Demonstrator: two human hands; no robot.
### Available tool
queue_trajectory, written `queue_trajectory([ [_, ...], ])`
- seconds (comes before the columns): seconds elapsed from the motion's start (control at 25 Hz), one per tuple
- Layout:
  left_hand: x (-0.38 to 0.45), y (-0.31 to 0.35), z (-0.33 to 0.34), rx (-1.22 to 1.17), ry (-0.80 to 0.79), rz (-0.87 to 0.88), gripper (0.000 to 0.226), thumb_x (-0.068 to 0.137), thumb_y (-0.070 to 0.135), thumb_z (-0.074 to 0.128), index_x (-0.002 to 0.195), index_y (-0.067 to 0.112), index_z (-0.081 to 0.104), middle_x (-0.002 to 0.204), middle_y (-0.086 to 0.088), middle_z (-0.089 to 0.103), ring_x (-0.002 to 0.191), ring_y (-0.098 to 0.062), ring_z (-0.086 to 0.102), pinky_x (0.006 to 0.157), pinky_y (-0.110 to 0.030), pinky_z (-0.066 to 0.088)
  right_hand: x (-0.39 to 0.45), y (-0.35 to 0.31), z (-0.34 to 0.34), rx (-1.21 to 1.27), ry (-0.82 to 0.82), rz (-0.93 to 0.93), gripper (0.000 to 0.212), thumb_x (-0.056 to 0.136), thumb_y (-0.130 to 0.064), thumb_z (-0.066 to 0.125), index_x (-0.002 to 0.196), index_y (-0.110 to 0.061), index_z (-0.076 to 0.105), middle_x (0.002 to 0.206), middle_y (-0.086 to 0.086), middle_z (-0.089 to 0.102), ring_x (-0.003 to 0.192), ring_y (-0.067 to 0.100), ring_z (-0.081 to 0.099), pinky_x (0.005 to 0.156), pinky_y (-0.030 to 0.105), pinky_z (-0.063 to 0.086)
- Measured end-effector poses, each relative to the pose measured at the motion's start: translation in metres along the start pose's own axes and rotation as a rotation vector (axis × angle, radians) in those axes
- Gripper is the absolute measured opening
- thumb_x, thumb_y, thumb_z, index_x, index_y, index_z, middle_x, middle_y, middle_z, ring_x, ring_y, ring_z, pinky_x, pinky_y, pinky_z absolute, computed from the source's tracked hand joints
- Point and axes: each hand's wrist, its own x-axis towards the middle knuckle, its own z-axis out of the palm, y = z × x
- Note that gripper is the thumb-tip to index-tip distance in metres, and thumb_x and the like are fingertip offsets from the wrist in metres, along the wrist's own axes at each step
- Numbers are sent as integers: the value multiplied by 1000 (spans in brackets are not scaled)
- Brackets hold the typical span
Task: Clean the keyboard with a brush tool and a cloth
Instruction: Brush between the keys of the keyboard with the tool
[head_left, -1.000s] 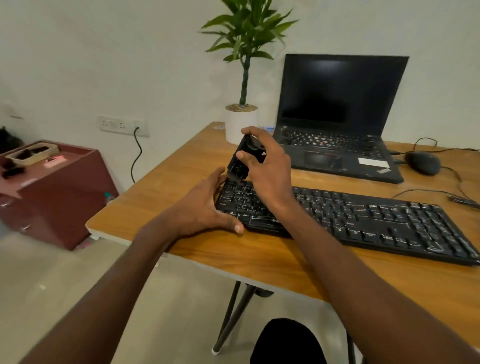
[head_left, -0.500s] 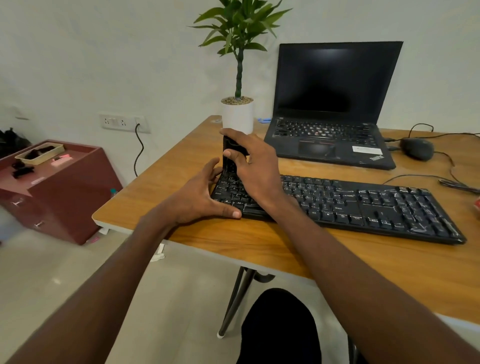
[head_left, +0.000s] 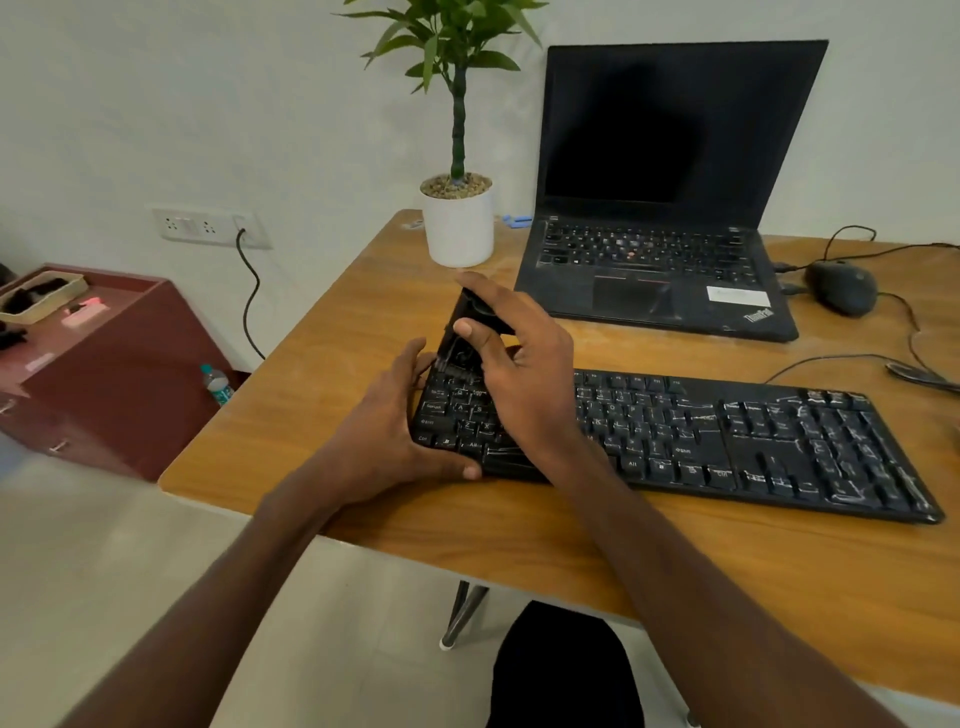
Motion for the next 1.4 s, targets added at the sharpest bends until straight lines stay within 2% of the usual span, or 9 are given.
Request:
queue_trajectory([
  [0.2, -1, 1, 2, 36, 22, 46, 157, 44, 73, 99, 167, 38, 8, 161, 23, 34, 151, -7, 34, 125, -48, 35, -2, -8, -4, 7, 22, 18, 39, 100, -18, 68, 138, -24, 67, 121, -2, 68, 113, 8, 64, 95, 33, 58],
  [0.48, -15, 14, 1, 50, 23, 54, 160, 44, 72, 99, 168, 34, 5, 167, 6, 36, 144, -11, 41, 123, -46, 38, -23, -33, 0, -120, -29, 17, 38, 98, -20, 67, 134, -33, 67, 125, -8, 70, 114, 6, 63, 100, 33, 55],
  [0.56, -16, 17, 0, 50, 8, 44, 161, 45, 70, 100, 168, 33, 2, 166, 5, 36, 140, -10, 41, 124, -43, 37, -17, -37, 1, -130, 9, 67, 37, 100, -19, 66, 134, -34, 66, 126, -8, 69, 114, 7, 63, 95, 25, 54],
  [0.68, -13, 15, -1, 47, -8, 46, 163, 42, 72, 99, 167, 36, 0, 168, 5, 34, 146, -15, 39, 125, -46, 35, -8, -40, 3, -98, 18, 167, 35, 104, -13, 60, 135, -28, 63, 131, -3, 64, 112, 8, 61, 74, 7, 51],
  [0.76, -9, 11, -1, 34, -10, 41, 166, 40, 74, 99, 166, 38, -2, 169, 5, 32, 151, -19, 37, 126, -49, 33, 1, -37, 8, -114, -18, 186, 32, 103, -15, 62, 133, -27, 60, 130, -2, 63, 114, 13, 62, 78, 14, 56],
  [0.88, -2, 6, -2, 15, -26, 48, 167, 39, 74, 99, 166, 40, -5, 169, 5, 33, 151, -19, 38, 126, -49, 33, 9, -31, 18, -265, -81, 156, 40, 92, -26, 77, 123, -35, 53, 118, -2, 63, 109, 19, 64, 90, 37, 58],
  [1.08, 4, -1, -2, 8, -6, 43, 162, 41, 72, 100, 165, 39, 1, 167, 9, 35, 150, -14, 38, 126, -47, 34, 21, -27, 16, -423, -42, 143, 57, 86, -10, 79, 127, -26, 45, 114, 4, 64, 97, 20, 68, 75, 35, 64],
  [1.24, 7, -3, -1, -17, -3, 45, 164, 38, 73, 99, 165, 41, 1, 167, 10, 35, 151, -15, 37, 126, -48, 34, 22, -28, 21, -395, -87, 230, 56, 86, -25, 81, 130, -18, 47, 115, 3, 67, 103, 20, 67, 85, 37, 60],
  [1.4, 7, -4, -2, -19, -16, 41, 164, 37, 73, 99, 165, 41, 1, 166, 12, 36, 148, -12, 38, 126, -47, 34, 22, -29, 14, -588, -63, 187, 52, 88, -22, 77, 130, -18, 46, 107, -4, 61, 93, 16, 61, 74, 33, 54],
])
